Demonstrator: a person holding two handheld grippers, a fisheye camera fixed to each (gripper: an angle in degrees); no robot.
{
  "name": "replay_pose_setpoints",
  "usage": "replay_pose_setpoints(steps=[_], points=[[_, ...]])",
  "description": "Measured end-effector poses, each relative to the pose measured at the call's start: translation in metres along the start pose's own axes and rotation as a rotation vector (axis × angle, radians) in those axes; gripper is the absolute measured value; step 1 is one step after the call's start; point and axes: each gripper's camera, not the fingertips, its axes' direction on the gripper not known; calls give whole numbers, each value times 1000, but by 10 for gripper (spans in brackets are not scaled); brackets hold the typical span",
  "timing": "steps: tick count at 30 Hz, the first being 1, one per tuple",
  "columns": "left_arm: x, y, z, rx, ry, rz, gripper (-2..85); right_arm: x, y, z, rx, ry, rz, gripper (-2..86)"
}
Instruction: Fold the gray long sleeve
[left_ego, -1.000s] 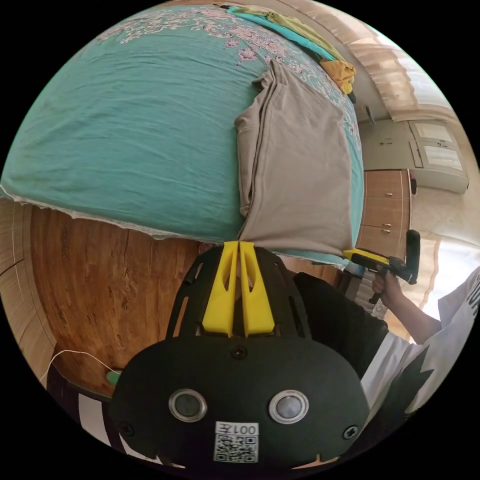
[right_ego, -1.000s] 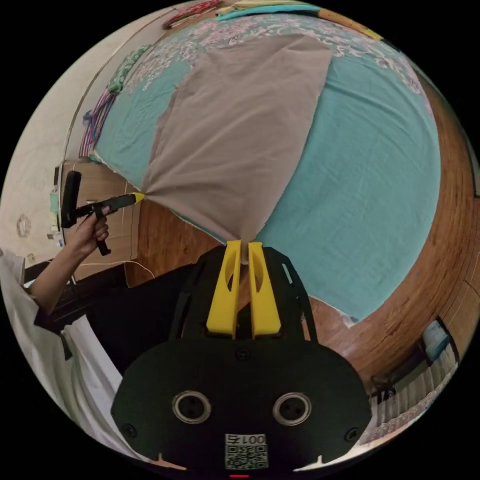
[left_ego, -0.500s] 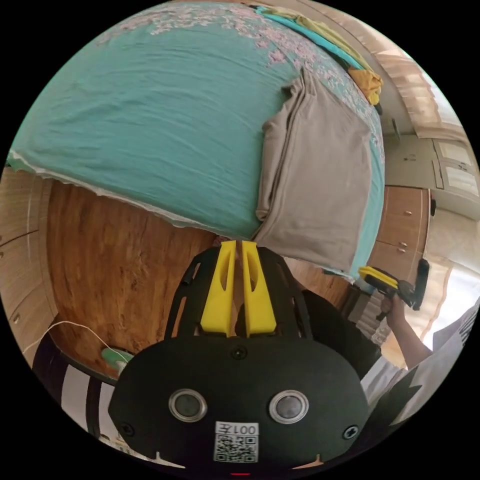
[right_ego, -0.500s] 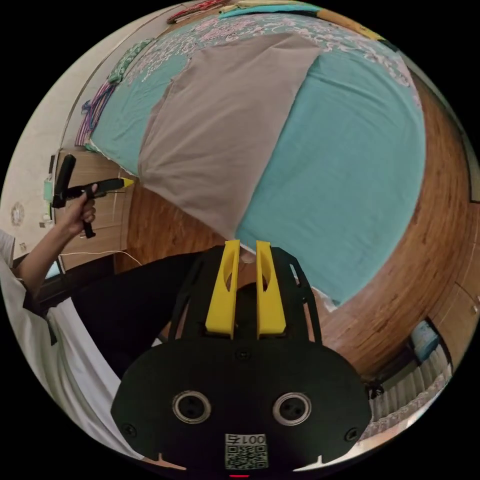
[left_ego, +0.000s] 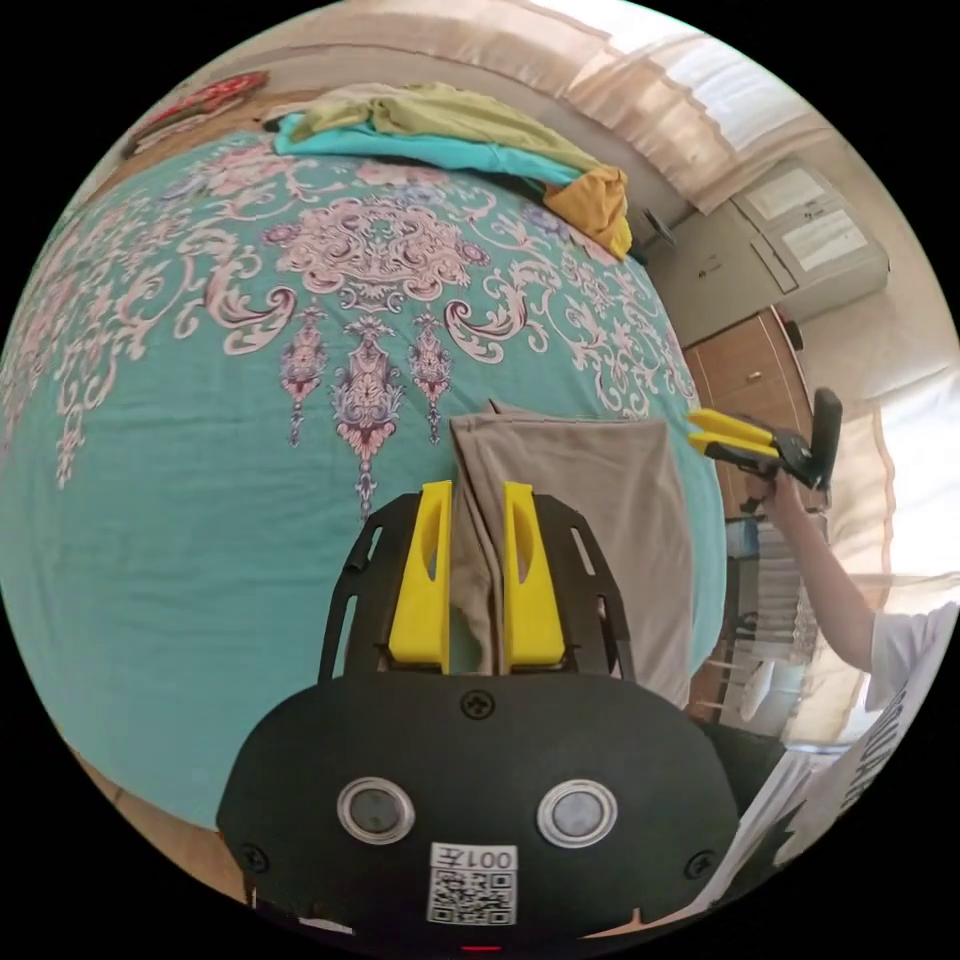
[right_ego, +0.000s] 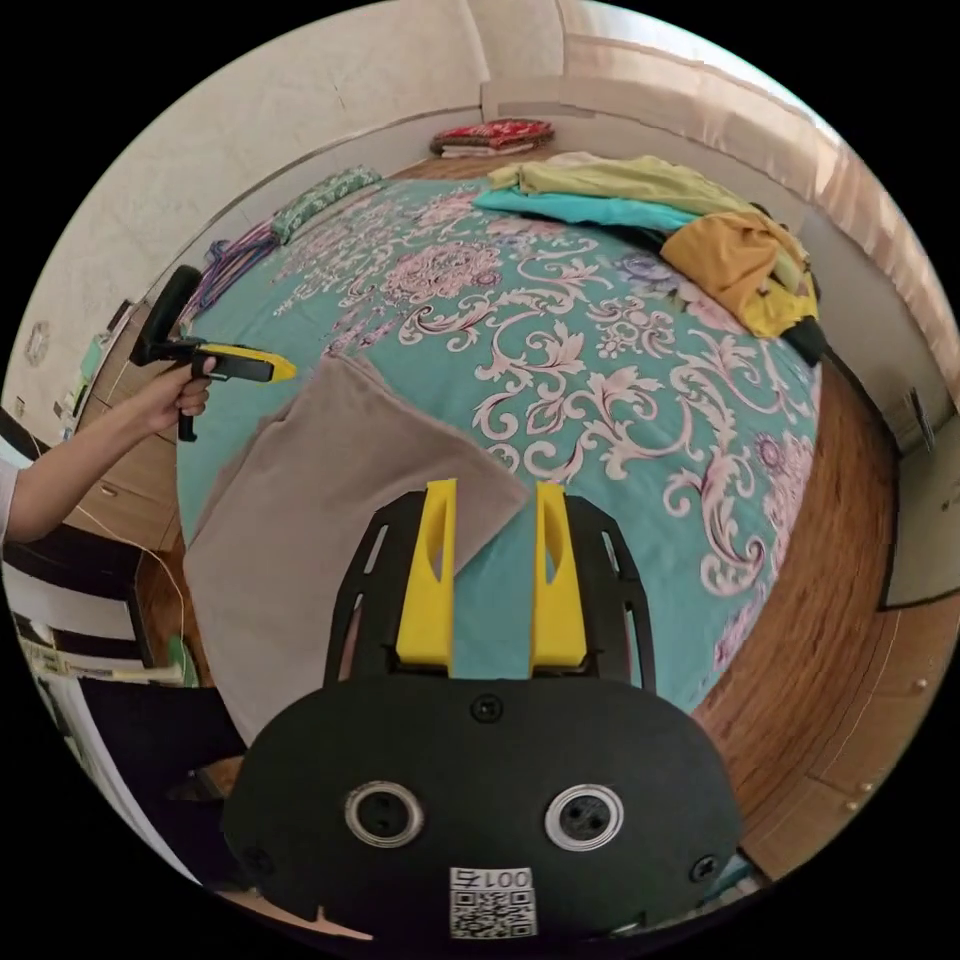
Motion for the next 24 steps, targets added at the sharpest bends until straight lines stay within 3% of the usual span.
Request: replay_pose_setpoints(steps=[8,14,18,24], points=[[14,-25,35,-43,46,60,8,21,-20,45,-149,-179,-92,44],[35,-30,44,-84,1,148,-8,30,-11,21,-71,-251,-84,22],[43,-34,40,-35,21,155,-9,36,-14,25,-104,-217,-68,18],[54,-38,77,-108,-60,166,0,25,-23,62,-189,-114,-64,18]])
